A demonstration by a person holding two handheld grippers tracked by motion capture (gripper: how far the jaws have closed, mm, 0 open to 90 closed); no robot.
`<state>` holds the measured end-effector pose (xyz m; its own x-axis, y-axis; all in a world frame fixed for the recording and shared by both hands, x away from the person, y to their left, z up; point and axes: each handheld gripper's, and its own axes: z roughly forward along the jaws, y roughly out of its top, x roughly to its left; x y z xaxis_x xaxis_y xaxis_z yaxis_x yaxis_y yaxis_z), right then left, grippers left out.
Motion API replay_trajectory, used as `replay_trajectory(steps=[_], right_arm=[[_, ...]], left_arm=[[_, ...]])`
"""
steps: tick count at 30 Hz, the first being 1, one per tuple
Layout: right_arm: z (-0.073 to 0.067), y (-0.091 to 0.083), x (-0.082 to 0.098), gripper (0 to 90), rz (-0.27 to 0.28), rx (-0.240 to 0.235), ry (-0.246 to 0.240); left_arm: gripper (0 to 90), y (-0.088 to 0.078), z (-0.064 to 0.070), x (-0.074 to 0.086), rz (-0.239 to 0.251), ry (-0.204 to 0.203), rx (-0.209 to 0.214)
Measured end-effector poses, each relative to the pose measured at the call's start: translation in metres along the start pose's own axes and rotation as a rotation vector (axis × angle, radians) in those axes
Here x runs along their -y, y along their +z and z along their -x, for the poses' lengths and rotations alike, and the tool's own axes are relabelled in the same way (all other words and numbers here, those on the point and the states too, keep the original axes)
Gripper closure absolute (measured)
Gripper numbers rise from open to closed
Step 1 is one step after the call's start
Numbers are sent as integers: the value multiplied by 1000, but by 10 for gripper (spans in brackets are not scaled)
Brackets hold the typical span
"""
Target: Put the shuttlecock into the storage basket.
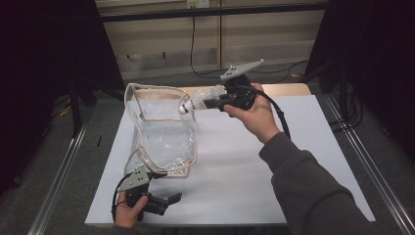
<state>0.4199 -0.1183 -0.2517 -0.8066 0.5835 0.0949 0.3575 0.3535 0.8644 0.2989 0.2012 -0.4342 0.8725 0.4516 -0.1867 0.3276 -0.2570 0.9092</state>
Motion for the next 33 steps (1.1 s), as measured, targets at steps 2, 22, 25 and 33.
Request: replay_trajectory(steps=[2,22,25,33], right_arm=[[0,1,-1,877,6,-4,3],[-10,16,-8,878,5,-14,-11],[-10,18,-9,878,5,-15,-13],[-12,24,-10,877,-8,-20,-15]], left_arm=[[26,0,0,0,1,-1,1],[26,0,0,0,-1,1,-3],[26,0,0,0,-1,1,3],[26,0,0,0,1,-1,-3]])
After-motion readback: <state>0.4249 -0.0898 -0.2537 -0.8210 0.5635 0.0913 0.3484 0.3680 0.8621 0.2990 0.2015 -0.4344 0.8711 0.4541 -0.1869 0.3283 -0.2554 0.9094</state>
